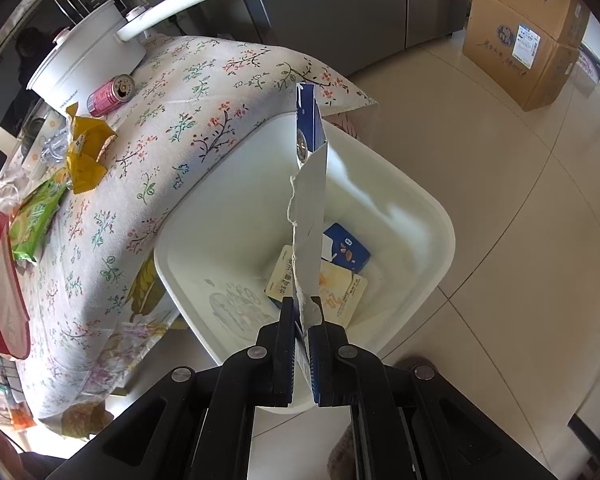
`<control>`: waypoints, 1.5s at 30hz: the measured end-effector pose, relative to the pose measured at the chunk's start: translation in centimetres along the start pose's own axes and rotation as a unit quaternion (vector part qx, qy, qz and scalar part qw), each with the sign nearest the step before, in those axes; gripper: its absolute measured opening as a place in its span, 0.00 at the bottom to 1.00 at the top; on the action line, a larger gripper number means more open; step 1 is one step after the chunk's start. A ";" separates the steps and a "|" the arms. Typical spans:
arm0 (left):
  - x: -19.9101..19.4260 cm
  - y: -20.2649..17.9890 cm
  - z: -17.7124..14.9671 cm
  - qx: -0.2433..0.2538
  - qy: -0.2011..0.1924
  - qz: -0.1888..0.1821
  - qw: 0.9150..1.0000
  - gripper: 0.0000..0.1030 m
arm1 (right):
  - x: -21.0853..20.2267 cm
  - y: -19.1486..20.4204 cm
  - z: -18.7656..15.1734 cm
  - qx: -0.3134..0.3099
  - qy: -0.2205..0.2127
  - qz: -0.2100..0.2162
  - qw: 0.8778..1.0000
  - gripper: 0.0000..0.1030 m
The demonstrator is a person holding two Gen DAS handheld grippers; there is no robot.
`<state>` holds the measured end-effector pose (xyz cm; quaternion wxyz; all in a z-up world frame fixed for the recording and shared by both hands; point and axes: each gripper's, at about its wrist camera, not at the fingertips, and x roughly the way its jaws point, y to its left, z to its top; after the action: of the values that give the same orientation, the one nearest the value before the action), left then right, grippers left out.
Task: Collect trash
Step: 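Carry the red lid and blue carton with both tools over the white bin, then open both tools to drop the carton and red lid into the bin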
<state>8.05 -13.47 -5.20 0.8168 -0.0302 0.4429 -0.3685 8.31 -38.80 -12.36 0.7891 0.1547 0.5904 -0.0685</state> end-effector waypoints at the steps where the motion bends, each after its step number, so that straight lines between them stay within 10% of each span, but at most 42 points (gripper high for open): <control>1: 0.6 -0.5 0.1 0.003 0.003 -0.006 1.000 0.04 | -0.1 -0.2 0.0 0.001 0.000 0.001 1.000 0.06; 21: 10.0 -3.2 1.4 0.037 0.024 -0.029 0.999 0.05 | -0.2 -2.4 0.0 0.017 0.004 0.025 1.000 0.10; 25: 10.0 -2.5 1.4 0.025 0.019 0.024 0.999 0.49 | -0.5 -3.1 0.0 0.034 -0.001 0.036 0.999 0.14; 45: 2.0 5.8 0.3 -0.046 0.006 0.144 0.988 0.79 | -4.3 1.2 1.0 0.004 -0.040 0.062 0.997 0.62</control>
<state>12.28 -10.62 -8.63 0.8567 -0.0011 0.4635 -0.2263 8.31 -38.33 -7.80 0.8145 0.1912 0.5470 -0.0277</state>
